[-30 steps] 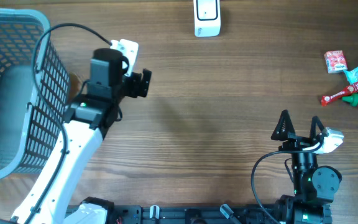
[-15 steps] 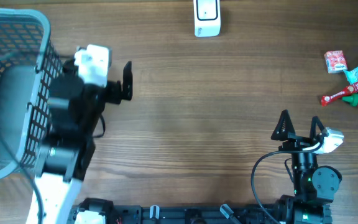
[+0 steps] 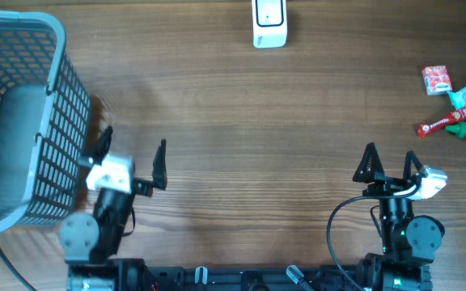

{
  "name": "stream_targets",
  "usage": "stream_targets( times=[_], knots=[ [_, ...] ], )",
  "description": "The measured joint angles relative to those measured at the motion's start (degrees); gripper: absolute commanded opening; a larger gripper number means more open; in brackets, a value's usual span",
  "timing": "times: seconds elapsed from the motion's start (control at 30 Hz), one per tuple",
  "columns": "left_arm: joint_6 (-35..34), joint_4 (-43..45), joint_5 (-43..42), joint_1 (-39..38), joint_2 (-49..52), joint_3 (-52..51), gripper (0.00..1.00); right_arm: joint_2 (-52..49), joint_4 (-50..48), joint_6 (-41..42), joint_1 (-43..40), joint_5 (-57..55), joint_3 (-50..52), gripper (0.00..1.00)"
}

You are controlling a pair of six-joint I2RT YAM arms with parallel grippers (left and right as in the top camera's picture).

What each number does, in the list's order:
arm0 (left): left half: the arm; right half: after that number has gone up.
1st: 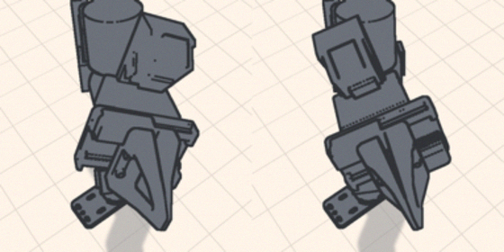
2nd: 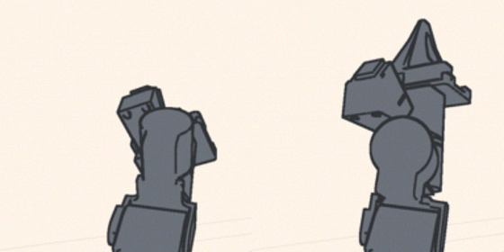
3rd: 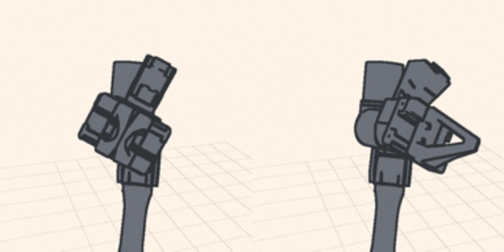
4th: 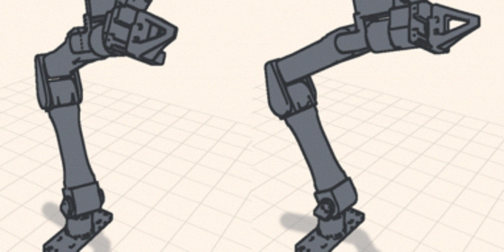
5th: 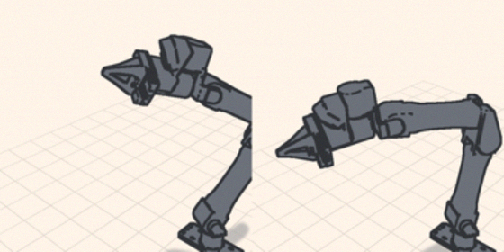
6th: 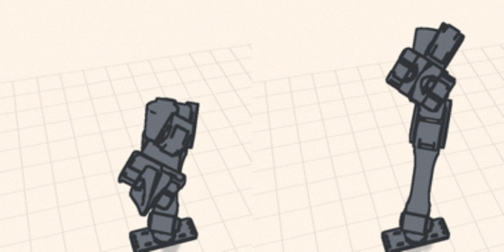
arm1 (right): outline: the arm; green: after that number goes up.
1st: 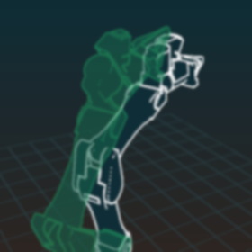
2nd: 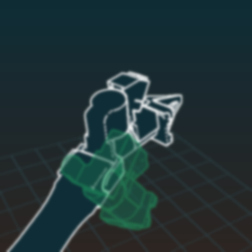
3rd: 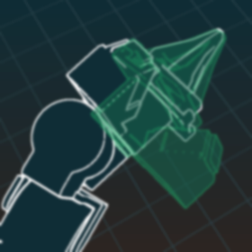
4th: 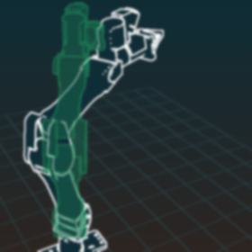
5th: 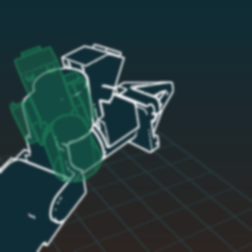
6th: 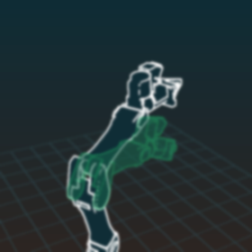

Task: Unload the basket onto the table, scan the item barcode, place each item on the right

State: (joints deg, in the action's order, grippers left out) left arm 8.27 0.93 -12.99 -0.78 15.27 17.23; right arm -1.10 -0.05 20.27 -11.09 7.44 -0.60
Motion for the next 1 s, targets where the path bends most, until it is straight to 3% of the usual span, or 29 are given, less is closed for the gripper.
stream_targets(
  times=[0.13,0.37,0.67,1.0],
  knots=[
    [0.00,0.83,0.28,0.00,-7.37,-7.80,1.00,0.00,0.00,0.00,0.00,-0.02,0.07,1.00],
    [-1.73,0.63,2.54,0.00,-11.52,-15.41,1.00,0.00,-0.02,0.00,0.00,0.00,0.07,1.00],
    [-4.96,-4.63,7.41,0.00,-14.47,-16.63,1.00,0.00,0.00,0.00,0.00,0.00,0.07,1.00],
    [-5.64,-4.79,8.61,0.00,-14.49,-16.63,1.00,0.00,0.00,0.00,0.00,-0.02,0.07,1.00]
  ],
)
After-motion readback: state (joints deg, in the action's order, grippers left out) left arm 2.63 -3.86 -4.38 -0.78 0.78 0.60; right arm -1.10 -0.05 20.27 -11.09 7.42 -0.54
